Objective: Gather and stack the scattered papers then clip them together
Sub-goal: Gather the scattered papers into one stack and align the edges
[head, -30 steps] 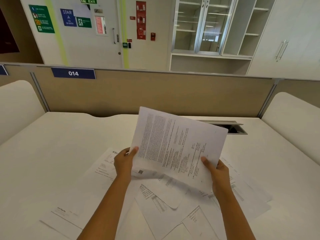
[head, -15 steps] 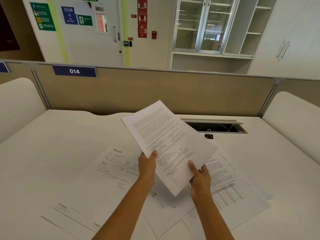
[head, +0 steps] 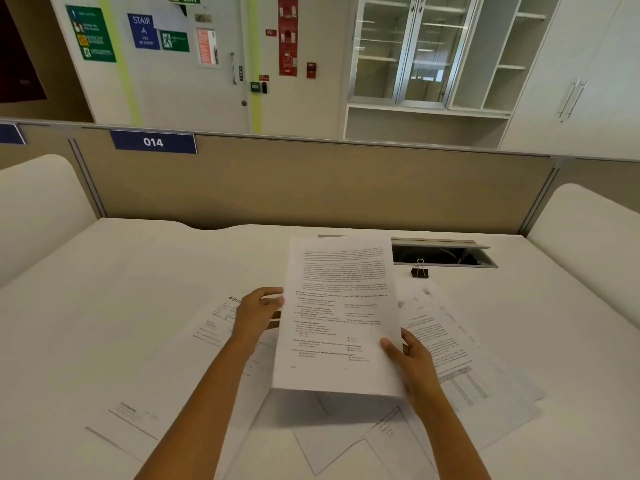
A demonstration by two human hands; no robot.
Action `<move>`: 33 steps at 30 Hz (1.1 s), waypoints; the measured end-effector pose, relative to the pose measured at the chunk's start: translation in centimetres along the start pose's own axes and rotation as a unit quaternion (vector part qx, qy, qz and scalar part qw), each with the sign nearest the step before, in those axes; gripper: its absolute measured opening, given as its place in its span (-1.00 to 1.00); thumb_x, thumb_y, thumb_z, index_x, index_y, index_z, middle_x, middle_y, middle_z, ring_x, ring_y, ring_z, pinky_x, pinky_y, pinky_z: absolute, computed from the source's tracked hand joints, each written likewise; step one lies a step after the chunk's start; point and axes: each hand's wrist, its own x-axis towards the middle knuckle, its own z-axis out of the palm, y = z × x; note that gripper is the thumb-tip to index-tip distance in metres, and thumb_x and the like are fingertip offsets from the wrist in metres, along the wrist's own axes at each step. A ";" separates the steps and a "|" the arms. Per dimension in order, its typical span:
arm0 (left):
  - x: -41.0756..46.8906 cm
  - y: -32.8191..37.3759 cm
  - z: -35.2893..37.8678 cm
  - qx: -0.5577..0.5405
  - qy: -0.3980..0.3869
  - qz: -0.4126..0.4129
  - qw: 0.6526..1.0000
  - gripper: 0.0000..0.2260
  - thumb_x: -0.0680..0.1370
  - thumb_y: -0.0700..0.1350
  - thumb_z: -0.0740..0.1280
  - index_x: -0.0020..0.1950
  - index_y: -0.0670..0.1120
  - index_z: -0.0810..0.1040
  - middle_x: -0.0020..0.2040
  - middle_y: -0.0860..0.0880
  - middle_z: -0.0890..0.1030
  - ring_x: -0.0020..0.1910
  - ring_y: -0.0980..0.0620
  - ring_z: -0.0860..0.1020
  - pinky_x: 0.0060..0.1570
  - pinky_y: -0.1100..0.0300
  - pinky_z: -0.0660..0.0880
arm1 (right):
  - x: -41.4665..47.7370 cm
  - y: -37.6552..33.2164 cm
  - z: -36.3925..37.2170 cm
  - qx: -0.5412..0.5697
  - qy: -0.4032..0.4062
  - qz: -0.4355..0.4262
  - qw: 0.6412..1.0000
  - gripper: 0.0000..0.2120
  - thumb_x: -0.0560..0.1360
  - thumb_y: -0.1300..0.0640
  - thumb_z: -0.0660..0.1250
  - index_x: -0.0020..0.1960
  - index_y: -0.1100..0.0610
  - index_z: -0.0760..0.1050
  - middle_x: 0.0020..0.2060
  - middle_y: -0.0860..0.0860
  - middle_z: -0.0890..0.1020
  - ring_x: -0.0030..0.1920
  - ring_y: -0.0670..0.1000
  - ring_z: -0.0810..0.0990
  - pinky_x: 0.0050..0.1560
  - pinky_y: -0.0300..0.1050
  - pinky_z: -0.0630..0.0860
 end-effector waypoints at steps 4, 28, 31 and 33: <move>1.9 -2.3 -6.0 0.229 0.094 -0.005 0.969 -0.54 0.36 -0.18 0.50 0.22 -0.16 0.48 0.16 -0.25 0.57 0.08 -0.19 0.57 -0.06 0.19 0.51 | 0.2 0.5 -1.7 -0.015 0.037 -0.007 0.999 -0.76 0.47 0.18 0.37 0.09 -0.06 0.49 0.02 0.04 0.67 -0.07 0.13 0.69 -0.06 0.10 0.64; -1.4 6.3 -16.0 0.147 0.158 0.020 0.976 -0.63 0.47 -0.15 0.40 0.26 -0.22 0.49 0.18 -0.27 0.55 0.08 -0.23 0.54 0.12 -0.03 0.43 | -0.1 0.9 -2.6 -0.015 0.007 0.014 1.000 -0.76 0.47 0.19 0.36 0.06 -0.08 0.50 -0.07 -0.04 0.69 -0.14 0.09 0.71 -0.17 -0.01 0.66; -2.4 8.6 -14.1 0.095 0.099 0.049 0.989 -0.74 0.50 -0.12 0.36 0.17 -0.12 0.53 0.03 -0.17 0.59 -0.17 -0.11 0.59 -0.19 0.11 0.56 | -0.6 0.8 -1.4 -0.023 -0.017 0.024 0.999 -0.78 0.46 0.19 0.38 0.05 -0.05 0.52 -0.06 -0.01 0.70 -0.13 0.09 0.71 -0.14 0.02 0.65; -2.4 8.7 -11.8 0.093 0.065 0.050 0.992 -0.75 0.51 -0.16 0.35 0.18 -0.13 0.52 0.01 -0.15 0.59 -0.25 -0.01 0.56 -0.40 0.26 0.54 | -1.0 0.7 -0.6 -0.019 -0.033 0.029 0.999 -0.77 0.46 0.18 0.38 0.09 -0.01 0.52 -0.06 0.03 0.71 -0.13 0.09 0.71 -0.14 0.03 0.65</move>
